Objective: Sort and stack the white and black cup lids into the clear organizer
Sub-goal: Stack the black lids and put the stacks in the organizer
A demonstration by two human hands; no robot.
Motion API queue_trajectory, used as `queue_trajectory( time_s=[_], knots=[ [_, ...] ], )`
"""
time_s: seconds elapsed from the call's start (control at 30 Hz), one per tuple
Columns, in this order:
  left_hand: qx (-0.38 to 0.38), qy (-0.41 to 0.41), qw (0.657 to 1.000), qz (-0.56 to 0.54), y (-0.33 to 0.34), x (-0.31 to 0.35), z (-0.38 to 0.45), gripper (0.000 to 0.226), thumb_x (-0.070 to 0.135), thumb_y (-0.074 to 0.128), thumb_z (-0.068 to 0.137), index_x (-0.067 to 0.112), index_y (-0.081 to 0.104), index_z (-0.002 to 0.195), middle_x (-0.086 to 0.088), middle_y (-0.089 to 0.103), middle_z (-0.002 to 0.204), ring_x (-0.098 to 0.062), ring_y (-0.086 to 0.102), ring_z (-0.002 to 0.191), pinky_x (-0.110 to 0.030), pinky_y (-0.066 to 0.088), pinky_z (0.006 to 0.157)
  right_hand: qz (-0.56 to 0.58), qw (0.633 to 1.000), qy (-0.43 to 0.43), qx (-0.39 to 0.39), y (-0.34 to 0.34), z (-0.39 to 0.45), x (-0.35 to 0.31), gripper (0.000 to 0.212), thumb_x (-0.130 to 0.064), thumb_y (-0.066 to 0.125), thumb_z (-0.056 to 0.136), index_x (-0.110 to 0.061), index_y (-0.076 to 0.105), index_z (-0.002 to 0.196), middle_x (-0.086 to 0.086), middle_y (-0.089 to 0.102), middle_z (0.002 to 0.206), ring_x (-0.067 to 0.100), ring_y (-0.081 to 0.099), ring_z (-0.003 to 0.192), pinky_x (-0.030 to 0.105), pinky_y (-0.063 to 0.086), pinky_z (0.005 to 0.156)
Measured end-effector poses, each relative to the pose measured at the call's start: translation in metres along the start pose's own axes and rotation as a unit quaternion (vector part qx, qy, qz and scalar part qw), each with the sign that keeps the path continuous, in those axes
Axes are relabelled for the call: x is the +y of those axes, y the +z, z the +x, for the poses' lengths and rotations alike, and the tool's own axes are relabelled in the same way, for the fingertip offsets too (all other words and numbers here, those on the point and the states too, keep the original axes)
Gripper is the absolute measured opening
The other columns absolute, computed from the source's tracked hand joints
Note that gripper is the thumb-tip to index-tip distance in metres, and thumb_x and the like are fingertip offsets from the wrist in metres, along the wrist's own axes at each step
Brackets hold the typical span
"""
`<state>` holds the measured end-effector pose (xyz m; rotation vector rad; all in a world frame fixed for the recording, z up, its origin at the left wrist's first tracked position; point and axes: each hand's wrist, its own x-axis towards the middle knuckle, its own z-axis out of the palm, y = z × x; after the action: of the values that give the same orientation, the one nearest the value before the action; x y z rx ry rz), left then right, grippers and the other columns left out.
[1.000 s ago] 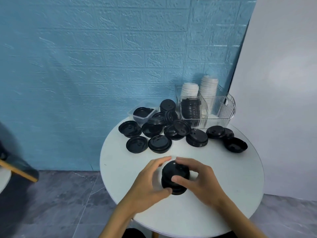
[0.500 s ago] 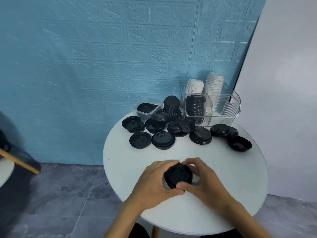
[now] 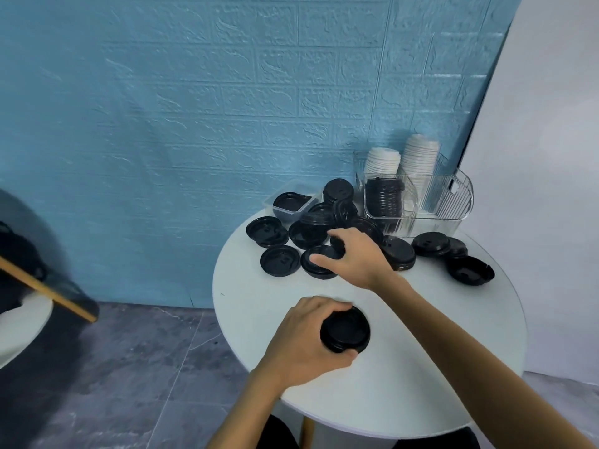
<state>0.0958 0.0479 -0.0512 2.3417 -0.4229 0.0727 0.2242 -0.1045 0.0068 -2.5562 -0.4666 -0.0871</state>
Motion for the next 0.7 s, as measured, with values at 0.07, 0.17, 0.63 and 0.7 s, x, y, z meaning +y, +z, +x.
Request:
queue_trajectory(
  time_s=[0.07,0.17,0.63,0.7],
  knots=[
    [-0.003,-0.003,1.000,-0.002,-0.001,0.001,0.000,0.068,0.052,0.077,0.073,0.046,0.052,0.136,0.035,0.049,0.135,0.007,0.037,0.133,-0.023,0.037,0.112,-0.085,0.996,0.007,-0.030,0.008,0.012,-0.003,0.089,-0.076,0.063,0.079,-0.022,0.048,0.148,0.004,0.052,0.145,0.027,0.047,0.132,0.043,0.035,0.111],
    [0.000,-0.004,1.000,-0.006,-0.002,0.001,-0.001,0.068,0.051,0.078,0.074,0.046,0.052,0.136,0.034,0.049,0.135,0.006,0.038,0.133,-0.024,0.038,0.112,-0.120,0.992,0.007,-0.042,0.016,0.019,-0.003,0.090,-0.079,0.064,0.074,-0.022,0.054,0.143,0.004,0.058,0.138,0.027,0.051,0.127,0.045,0.032,0.108],
    [0.020,-0.030,0.999,-0.039,0.004,-0.005,0.002,0.075,0.060,0.082,0.063,0.057,0.044,0.127,0.036,0.051,0.125,0.009,0.043,0.124,-0.026,0.046,0.104,0.141,0.987,-0.006,0.075,-0.023,-0.092,0.010,0.061,-0.075,0.072,0.065,-0.043,0.061,0.116,-0.026,0.062,0.112,-0.008,0.058,0.102,0.016,0.048,0.080],
    [0.033,-0.053,0.996,-0.070,0.004,-0.005,0.003,0.079,0.059,0.087,0.057,0.057,0.040,0.120,0.030,0.057,0.119,0.005,0.053,0.116,-0.030,0.053,0.095,0.135,0.990,-0.013,0.049,-0.016,-0.115,0.012,0.066,-0.072,0.072,0.066,-0.041,0.061,0.122,-0.026,0.061,0.115,-0.005,0.060,0.103,0.018,0.051,0.083]
  ],
)
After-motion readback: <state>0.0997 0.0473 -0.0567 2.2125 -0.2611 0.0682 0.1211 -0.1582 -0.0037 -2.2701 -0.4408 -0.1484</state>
